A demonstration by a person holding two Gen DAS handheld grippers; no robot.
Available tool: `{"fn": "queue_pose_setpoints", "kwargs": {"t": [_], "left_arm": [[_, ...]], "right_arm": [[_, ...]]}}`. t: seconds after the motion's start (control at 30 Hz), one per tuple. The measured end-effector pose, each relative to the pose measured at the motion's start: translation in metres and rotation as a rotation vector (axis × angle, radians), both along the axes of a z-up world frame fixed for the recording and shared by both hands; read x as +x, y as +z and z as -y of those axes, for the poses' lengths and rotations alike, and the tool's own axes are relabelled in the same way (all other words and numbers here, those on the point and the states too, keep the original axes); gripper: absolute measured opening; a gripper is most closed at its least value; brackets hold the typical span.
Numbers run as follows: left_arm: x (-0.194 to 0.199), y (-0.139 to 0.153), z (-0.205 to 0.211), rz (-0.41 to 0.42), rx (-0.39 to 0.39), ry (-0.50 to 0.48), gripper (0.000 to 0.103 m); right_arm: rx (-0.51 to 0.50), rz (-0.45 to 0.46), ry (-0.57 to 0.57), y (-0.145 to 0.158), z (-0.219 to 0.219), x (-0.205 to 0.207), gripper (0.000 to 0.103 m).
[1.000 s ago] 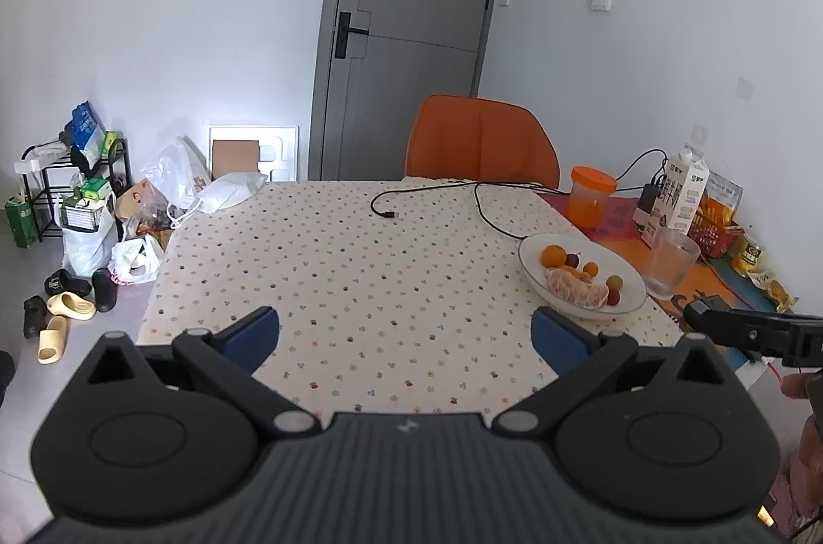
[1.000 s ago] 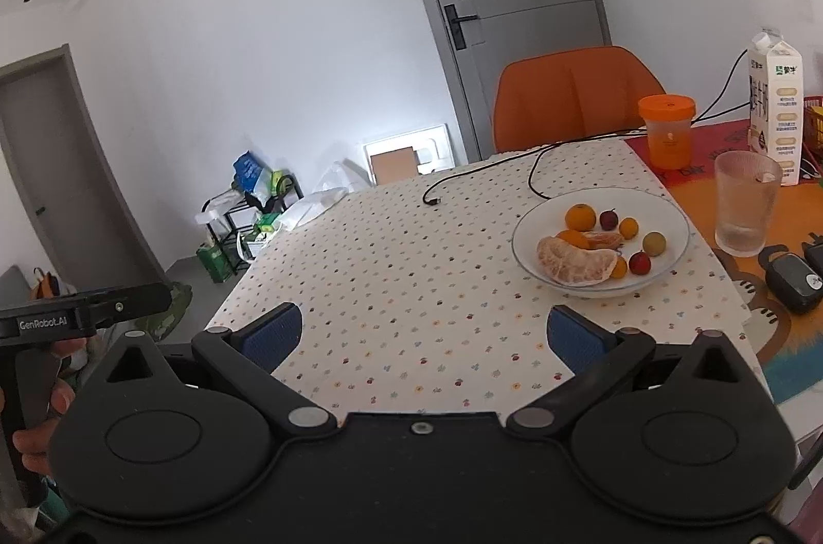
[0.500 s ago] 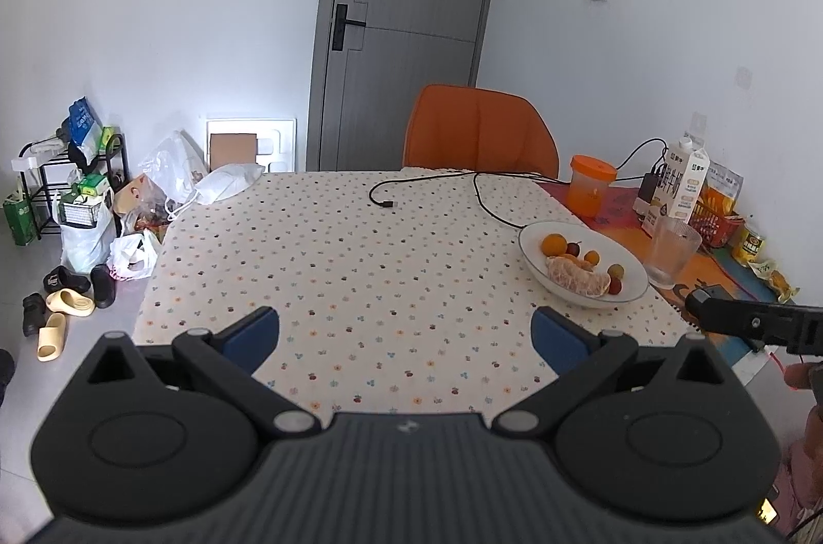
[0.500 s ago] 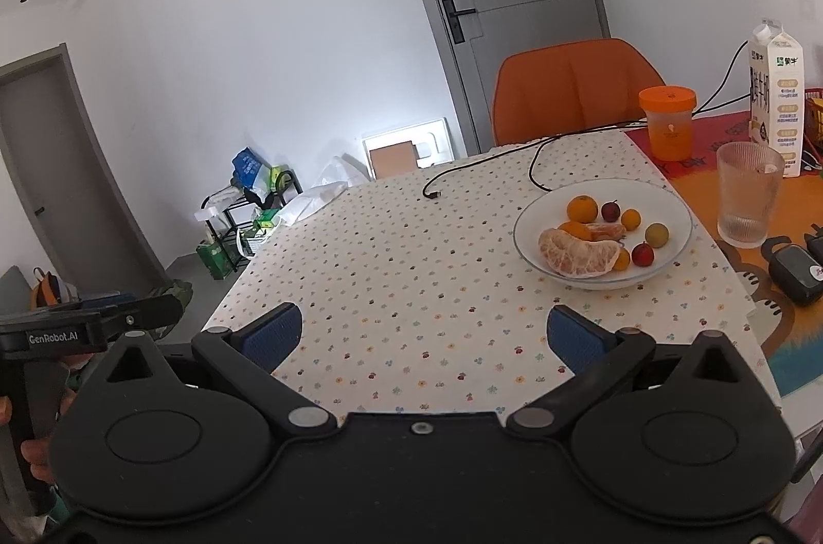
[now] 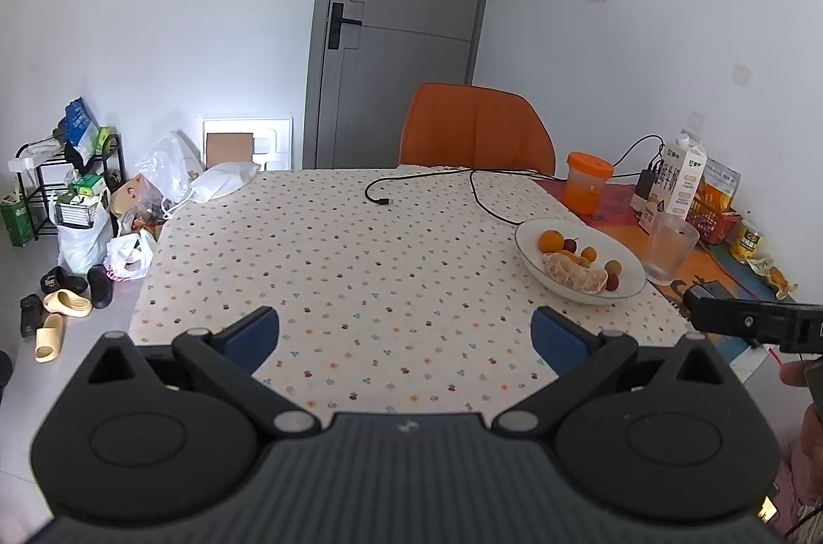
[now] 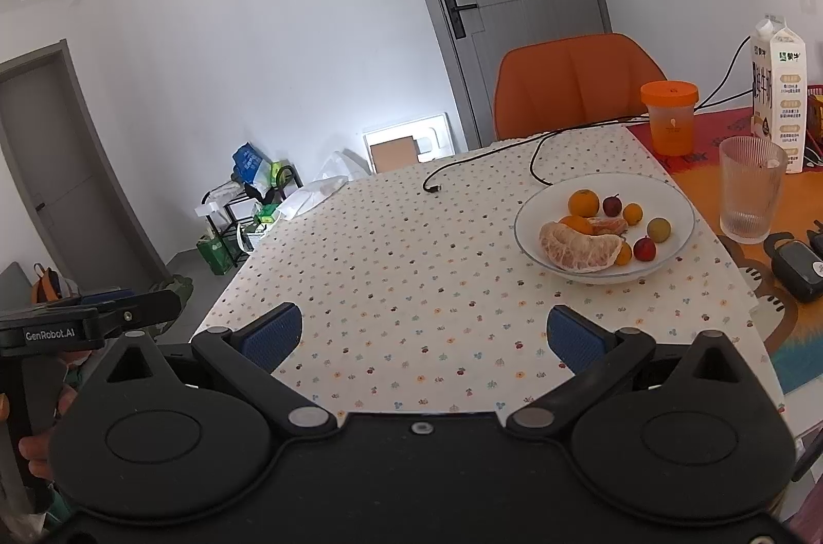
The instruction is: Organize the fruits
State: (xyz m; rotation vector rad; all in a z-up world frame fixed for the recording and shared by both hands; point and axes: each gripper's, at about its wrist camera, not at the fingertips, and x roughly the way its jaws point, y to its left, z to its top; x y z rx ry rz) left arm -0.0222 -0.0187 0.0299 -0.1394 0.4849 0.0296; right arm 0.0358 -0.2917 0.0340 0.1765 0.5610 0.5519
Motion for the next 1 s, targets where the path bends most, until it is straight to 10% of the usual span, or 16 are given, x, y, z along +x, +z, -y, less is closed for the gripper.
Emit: {"fn": "queue_pose_setpoints", "kwargs": {"t": [1.0], "left_arm": [[0.0012,-0.0010,0.0010,-0.002,-0.002,-0.001,0.103]], "right_arm": [[-0.018,0.002,-0.002,-0.0009,-0.0007,0.0010,0.103]]}}
